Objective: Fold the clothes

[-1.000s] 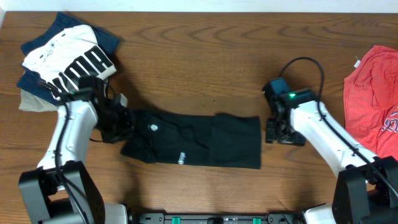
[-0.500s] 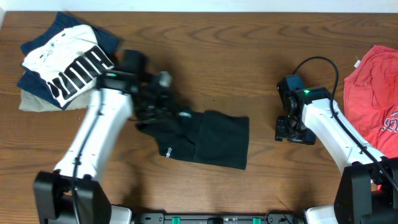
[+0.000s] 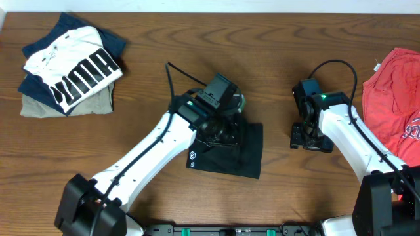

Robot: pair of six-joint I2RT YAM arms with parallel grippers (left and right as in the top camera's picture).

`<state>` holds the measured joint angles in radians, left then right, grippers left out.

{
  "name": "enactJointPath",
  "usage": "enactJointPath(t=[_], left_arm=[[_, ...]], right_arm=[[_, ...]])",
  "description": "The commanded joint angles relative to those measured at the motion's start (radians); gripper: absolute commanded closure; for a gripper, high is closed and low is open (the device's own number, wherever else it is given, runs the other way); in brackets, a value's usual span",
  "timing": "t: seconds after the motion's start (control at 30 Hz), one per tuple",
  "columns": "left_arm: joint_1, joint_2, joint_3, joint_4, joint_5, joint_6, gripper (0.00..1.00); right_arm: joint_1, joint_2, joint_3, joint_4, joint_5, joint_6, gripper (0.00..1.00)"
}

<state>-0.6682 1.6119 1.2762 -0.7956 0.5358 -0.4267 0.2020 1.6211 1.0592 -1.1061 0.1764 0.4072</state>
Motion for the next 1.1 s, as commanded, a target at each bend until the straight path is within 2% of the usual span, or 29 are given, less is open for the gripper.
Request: enactJointPath(t=[0.0,0.1,0.2,0.3,0.4,0.63,0.7,0.77,0.93,1.07], left_arm=[[-0.020,0.022,0.014,0.007,-0.028,-0.024,0.83],[-0.032,0.023,0.014,0.031,-0.025,-0.024,0.61],[-0.035,0.023,0.015,0.068,0.008,-0.015,0.51],[-0.005,0.009,0.023,0.073,0.030,0.042,0.51],[0.079,-0.029,0.035,0.028,0.029,0.075,0.50],[0.425,-0.113,0.037,-0.142,-0.002,0.089,0.50],[0.502,-0.106,0.031,-0.171,-0.002,0.093,0.49],[0.553,-0.102,0.014,-0.180,-0.001,0.106,0.49],[0.584,-0.102,-0.034,-0.180,-0.002,0.143,0.50],[0.579,-0.102,-0.053,-0.180,-0.002,0.142,0.49]], right_arm=[[-0.007,-0.013,0.000,0.000,-0.004,-0.020,0.39],[-0.007,-0.013,0.000,0.002,-0.009,-0.020,0.38],[-0.007,-0.013,0.000,0.003,-0.012,-0.021,0.37],[-0.007,-0.013,0.000,0.016,-0.072,-0.071,0.36],[-0.005,-0.013,0.000,0.048,-0.213,-0.196,0.35],[-0.005,-0.013,0.000,0.113,-0.680,-0.475,0.34],[-0.005,-0.013,0.000,0.138,-0.743,-0.481,0.34],[-0.005,-0.013,0.000,0.170,-0.737,-0.422,0.37],[-0.005,-0.013,-0.001,0.233,-0.682,-0.344,0.40],[-0.005,-0.013,-0.003,0.236,-0.621,-0.322,0.53]])
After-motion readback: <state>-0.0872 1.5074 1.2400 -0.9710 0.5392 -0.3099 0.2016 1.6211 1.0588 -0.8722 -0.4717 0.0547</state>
